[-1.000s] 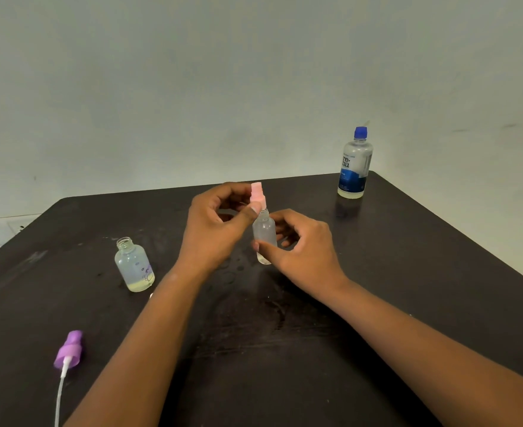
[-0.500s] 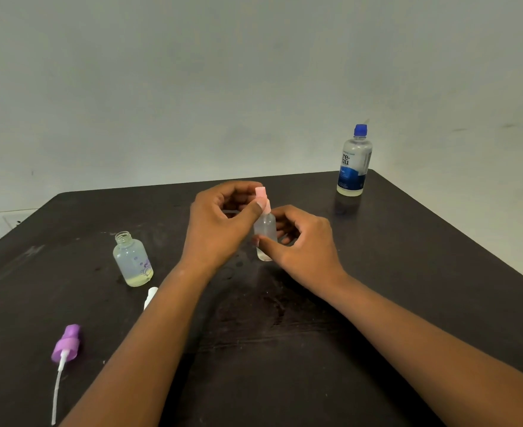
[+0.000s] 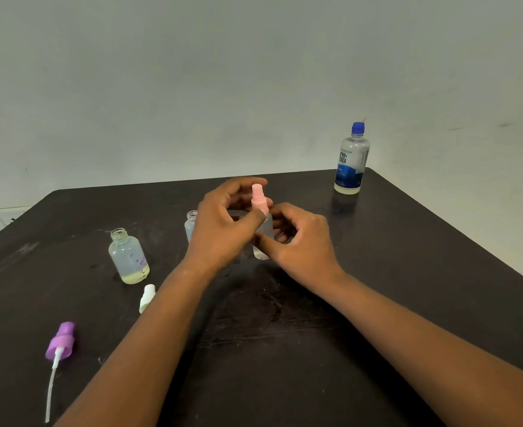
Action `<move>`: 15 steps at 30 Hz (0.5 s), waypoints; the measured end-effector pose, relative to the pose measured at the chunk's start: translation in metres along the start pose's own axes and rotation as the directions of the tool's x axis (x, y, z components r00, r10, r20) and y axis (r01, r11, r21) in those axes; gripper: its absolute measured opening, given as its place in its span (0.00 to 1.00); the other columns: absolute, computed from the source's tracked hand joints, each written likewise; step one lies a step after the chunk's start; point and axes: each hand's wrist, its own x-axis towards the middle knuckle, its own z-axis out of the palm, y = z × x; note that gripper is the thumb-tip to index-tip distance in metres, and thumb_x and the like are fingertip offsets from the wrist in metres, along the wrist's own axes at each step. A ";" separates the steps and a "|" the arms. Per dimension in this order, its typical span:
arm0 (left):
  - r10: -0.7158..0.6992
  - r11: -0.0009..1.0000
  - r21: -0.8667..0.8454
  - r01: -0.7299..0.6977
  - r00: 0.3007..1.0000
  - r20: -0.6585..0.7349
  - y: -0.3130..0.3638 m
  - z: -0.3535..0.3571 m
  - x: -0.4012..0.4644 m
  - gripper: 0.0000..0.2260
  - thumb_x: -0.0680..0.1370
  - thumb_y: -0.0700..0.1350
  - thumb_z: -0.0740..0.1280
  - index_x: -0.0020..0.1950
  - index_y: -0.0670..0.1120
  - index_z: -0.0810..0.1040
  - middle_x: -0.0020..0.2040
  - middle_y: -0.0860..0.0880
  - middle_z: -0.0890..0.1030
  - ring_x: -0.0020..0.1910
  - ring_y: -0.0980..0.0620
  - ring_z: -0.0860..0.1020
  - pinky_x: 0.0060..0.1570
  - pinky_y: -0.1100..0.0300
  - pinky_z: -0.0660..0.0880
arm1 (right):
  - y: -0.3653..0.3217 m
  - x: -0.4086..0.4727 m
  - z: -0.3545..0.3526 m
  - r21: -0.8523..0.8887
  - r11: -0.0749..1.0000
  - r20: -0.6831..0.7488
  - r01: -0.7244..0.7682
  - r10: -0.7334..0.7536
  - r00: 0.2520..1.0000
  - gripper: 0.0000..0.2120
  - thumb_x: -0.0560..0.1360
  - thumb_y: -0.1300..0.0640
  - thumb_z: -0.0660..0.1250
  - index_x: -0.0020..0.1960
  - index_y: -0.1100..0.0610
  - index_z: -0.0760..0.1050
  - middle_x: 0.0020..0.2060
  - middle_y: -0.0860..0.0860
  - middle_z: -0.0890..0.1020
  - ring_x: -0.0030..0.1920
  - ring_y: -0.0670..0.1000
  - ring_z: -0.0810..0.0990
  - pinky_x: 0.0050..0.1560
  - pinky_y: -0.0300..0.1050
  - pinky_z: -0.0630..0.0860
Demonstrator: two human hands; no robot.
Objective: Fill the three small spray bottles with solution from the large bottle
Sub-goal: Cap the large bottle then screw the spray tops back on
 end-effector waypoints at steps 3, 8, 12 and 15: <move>-0.016 0.999 0.028 0.017 0.999 -0.027 0.001 0.001 0.000 0.15 0.78 0.45 0.77 0.64 0.52 0.83 0.54 0.55 0.86 0.52 0.60 0.84 0.53 0.65 0.81 | 0.000 0.001 -0.001 0.005 1.000 -0.015 -0.006 0.006 1.000 0.15 0.70 0.51 0.81 0.52 0.56 0.84 0.37 0.39 0.82 0.37 0.41 0.82 0.39 0.34 0.77; -0.014 1.000 0.008 0.014 0.998 -0.060 0.001 0.000 0.002 0.14 0.79 0.40 0.75 0.65 0.48 0.82 0.53 0.53 0.86 0.52 0.59 0.84 0.54 0.65 0.81 | -0.001 0.001 -0.001 0.023 1.000 -0.024 -0.007 0.008 1.000 0.16 0.71 0.51 0.82 0.55 0.57 0.84 0.42 0.46 0.86 0.41 0.45 0.85 0.44 0.45 0.84; -0.011 0.999 -0.043 0.010 1.000 -0.021 0.004 0.001 0.000 0.12 0.81 0.42 0.74 0.65 0.48 0.82 0.55 0.51 0.87 0.56 0.56 0.85 0.56 0.62 0.82 | -0.002 0.001 0.000 0.024 1.000 -0.021 -0.015 0.015 1.000 0.16 0.70 0.50 0.82 0.53 0.56 0.84 0.40 0.44 0.86 0.40 0.43 0.84 0.42 0.41 0.82; -0.021 1.000 0.003 0.021 0.998 -0.060 0.004 0.004 -0.002 0.14 0.79 0.46 0.77 0.63 0.50 0.82 0.53 0.55 0.85 0.50 0.60 0.84 0.51 0.65 0.81 | -0.001 0.001 0.000 0.013 1.000 -0.038 0.000 0.001 0.999 0.14 0.70 0.49 0.81 0.49 0.56 0.84 0.34 0.38 0.80 0.35 0.41 0.81 0.38 0.33 0.75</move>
